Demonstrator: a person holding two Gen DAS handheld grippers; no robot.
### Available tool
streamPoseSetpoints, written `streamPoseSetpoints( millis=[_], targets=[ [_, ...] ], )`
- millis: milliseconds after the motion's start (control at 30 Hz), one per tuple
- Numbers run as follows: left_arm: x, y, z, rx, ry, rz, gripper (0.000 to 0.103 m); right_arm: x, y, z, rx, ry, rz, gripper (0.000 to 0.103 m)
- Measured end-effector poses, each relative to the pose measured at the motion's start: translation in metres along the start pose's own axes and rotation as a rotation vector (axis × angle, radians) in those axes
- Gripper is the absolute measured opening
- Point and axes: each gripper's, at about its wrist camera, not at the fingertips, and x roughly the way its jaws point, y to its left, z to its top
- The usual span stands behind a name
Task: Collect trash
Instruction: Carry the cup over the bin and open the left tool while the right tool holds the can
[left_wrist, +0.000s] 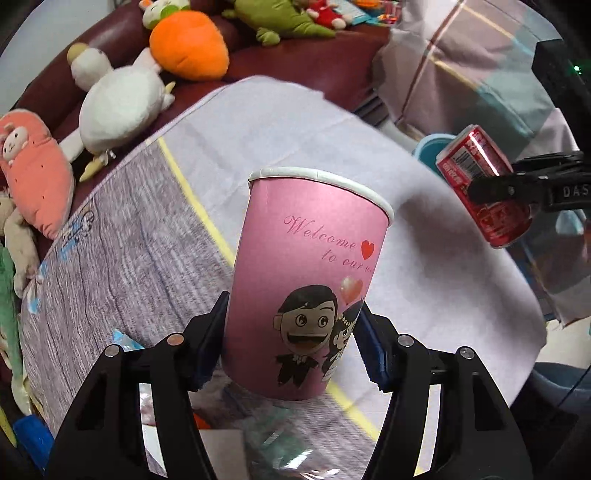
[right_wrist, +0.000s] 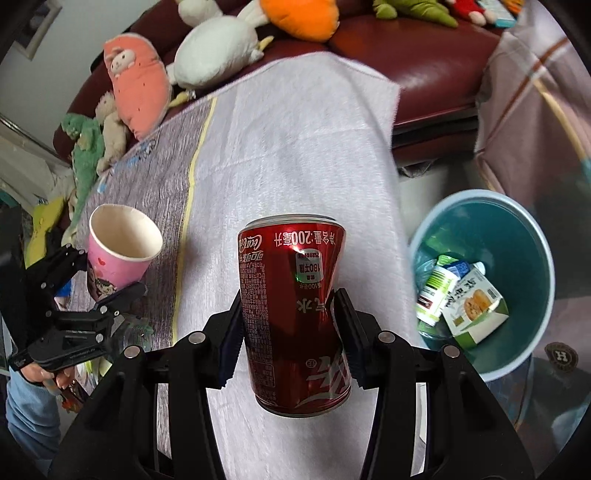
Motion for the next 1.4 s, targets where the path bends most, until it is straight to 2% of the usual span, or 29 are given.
streamPoseSetpoints(
  millis=[167, 433, 533, 800, 1067, 1400],
  targets=[
    [-0.010, -0.032, 0.006, -0.013, -0.008, -0.026, 0.064, -0.024, -0.027, -0.011, 0.043, -0.049, 0.018, 0.045],
    [-0.014, -0.087, 0.028, -0.059, -0.044, -0.117, 0.064, -0.058, -0.075, -0.027, 0.116, -0.125, 0.018, 0.045],
    [-0.008, -0.109, 0.039, -0.070, -0.049, -0.167, 0.064, -0.072, -0.094, -0.031, 0.140, -0.154, 0.001, 0.045],
    [0.015, -0.162, 0.070, -0.082, -0.036, -0.243, 0.064, -0.100, -0.142, -0.038, 0.214, -0.213, -0.026, 0.045],
    [0.034, -0.187, 0.093, -0.074, -0.035, -0.268, 0.064, -0.104, -0.171, -0.032, 0.257, -0.230, -0.044, 0.045],
    [0.070, -0.203, 0.114, -0.067, 0.005, -0.294, 0.065, -0.101, -0.192, -0.024, 0.288, -0.231, -0.060, 0.045]
  ],
)
